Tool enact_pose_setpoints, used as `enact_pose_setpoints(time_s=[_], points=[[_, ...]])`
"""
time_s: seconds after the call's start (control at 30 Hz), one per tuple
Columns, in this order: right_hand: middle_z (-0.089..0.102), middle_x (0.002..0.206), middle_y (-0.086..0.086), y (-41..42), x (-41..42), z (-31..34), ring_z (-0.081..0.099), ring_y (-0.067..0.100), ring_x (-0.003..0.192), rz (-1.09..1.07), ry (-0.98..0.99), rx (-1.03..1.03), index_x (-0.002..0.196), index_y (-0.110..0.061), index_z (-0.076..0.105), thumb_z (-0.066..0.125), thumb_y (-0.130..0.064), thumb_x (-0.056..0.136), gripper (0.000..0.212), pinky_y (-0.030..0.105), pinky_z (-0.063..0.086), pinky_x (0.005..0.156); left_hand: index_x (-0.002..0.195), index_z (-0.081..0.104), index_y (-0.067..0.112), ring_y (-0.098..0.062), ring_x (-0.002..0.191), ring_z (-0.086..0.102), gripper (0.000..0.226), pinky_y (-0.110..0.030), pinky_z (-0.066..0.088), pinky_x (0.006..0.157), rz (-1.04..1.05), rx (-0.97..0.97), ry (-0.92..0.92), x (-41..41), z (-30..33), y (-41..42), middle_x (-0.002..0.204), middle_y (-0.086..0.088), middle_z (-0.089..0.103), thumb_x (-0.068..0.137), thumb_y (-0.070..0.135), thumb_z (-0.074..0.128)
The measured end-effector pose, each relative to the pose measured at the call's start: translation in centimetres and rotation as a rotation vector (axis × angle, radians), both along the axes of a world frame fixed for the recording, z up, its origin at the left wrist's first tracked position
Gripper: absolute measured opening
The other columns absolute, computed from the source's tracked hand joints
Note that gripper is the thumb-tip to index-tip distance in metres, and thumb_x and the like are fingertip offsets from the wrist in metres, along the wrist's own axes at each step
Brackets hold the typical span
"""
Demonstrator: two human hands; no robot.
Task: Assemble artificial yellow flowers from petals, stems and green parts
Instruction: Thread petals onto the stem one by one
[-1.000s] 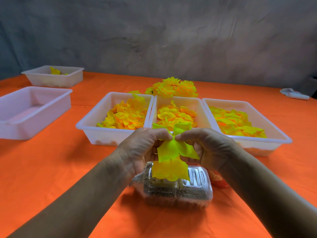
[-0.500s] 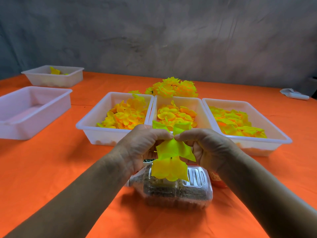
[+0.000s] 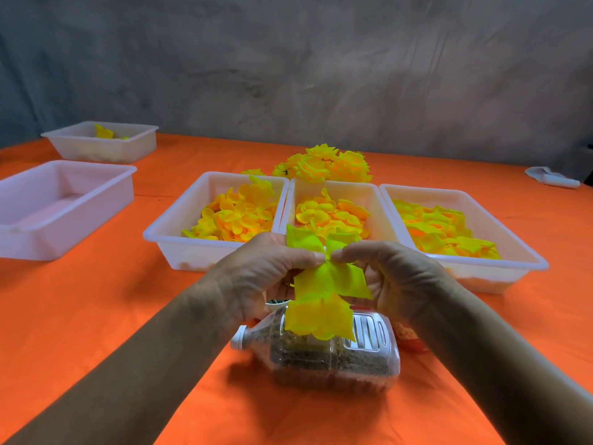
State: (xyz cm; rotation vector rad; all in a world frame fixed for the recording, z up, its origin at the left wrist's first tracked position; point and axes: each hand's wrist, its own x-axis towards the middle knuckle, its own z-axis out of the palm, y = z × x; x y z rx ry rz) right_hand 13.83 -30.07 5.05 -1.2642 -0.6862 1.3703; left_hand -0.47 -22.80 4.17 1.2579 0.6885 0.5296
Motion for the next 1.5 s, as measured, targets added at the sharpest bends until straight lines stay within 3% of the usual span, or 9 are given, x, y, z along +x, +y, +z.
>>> enact_pose_setpoints(time_s=[0.27,0.43,0.6,0.77,0.97,1.1,1.27,1.4,1.5], points=[[0.069,0.067,0.011,0.0,-0.1,-0.7,0.066,0.019,0.049,0.005,0.027,-0.016,0.089,-0.003,0.059,0.056,0.008,0.079,0.016,0.024,0.052,0.045,0.111,0.063,-0.004,-0.019,0.067,0.068,0.029,-0.032,0.059,0.063,-0.016,-0.033,0.03,-0.1,-0.7,-0.1,0.089,-0.016,0.069,0.083,0.005,0.062],[0.069,0.083,0.019,0.1,-0.1,-0.6,0.067,0.026,0.061,-0.007,-0.024,0.024,0.095,0.003,0.062,0.058,0.011,0.076,0.021,0.036,0.058,0.058,0.092,0.067,0.007,-0.015,0.058,0.065,0.011,-0.032,0.055,0.063,0.044,0.057,0.063,-0.2,-0.7,0.1,0.072,-0.006,0.069,0.082,0.01,0.067],[0.07,0.078,0.015,0.1,0.0,-0.1,0.068,0.021,0.056,-0.025,-0.135,0.056,0.081,-0.001,0.064,0.064,0.014,0.071,0.018,0.028,0.055,0.052,0.087,0.063,0.015,-0.011,0.05,0.058,0.017,-0.026,0.049,0.055,0.156,0.172,0.09,-0.6,-0.5,0.5,0.065,-0.001,0.066,0.075,0.01,0.074],[0.07,0.07,0.01,0.0,0.2,-0.1,0.066,0.019,0.055,-0.025,-0.342,0.047,0.075,-0.01,0.069,0.071,0.005,0.067,0.017,0.026,0.053,0.053,0.082,0.066,0.018,-0.017,0.068,0.063,0.019,-0.025,0.047,0.056,0.129,0.289,0.147,-0.9,-0.5,0.3,0.071,-0.002,0.068,0.071,0.006,0.077],[0.068,0.068,0.009,-0.2,0.0,-0.4,0.064,0.015,0.051,-0.008,-0.381,0.037,0.079,-0.011,0.068,0.07,0.006,0.072,0.019,0.022,0.051,0.046,0.081,0.065,0.016,-0.009,0.055,0.059,0.021,-0.013,0.041,0.043,0.12,0.335,0.205,-0.8,-0.6,0.2,0.069,-0.006,0.064,0.07,0.002,0.077],[0.068,0.068,0.007,-0.3,-0.1,-0.6,0.064,0.016,0.054,-0.011,-0.413,0.03,0.08,-0.011,0.067,0.07,0.008,0.071,0.021,0.023,0.051,0.049,0.079,0.065,0.016,-0.014,0.062,0.059,0.022,-0.012,0.042,0.045,0.121,0.354,0.221,-0.7,-0.9,0.1,0.079,-0.01,0.065,0.07,0.0,0.077],[0.062,0.047,-0.005,-0.4,-0.3,-0.8,0.059,0.005,0.043,-0.012,-0.474,0.081,0.075,-0.011,0.065,0.069,0.013,0.071,0.025,0.013,0.044,0.041,0.08,0.064,0.012,-0.009,0.071,0.058,0.024,-0.01,0.043,0.047,0.109,0.344,0.21,-0.4,-1.1,-0.1,0.08,-0.005,0.064,0.07,-0.007,0.074],[0.06,0.047,-0.007,-0.3,-0.4,-0.8,0.056,0.0,0.041,-0.01,-0.54,0.109,0.074,-0.013,0.063,0.071,0.013,0.07,0.027,0.011,0.041,0.041,0.08,0.063,0.012,-0.016,0.092,0.06,0.025,-0.02,0.049,0.063,0.121,0.376,0.221,-0.3,-1.4,-0.1,0.094,-0.013,0.065,0.069,-0.008,0.074],[0.059,0.045,-0.008,-0.3,-0.3,-1.0,0.056,-0.001,0.04,-0.002,-0.511,0.116,0.074,-0.013,0.062,0.07,0.013,0.071,0.028,0.011,0.041,0.04,0.08,0.063,0.012,-0.009,0.08,0.058,0.026,-0.013,0.047,0.055,0.106,0.383,0.215,-0.4,-1.5,-0.2,0.084,-0.006,0.063,0.069,-0.009,0.074]])
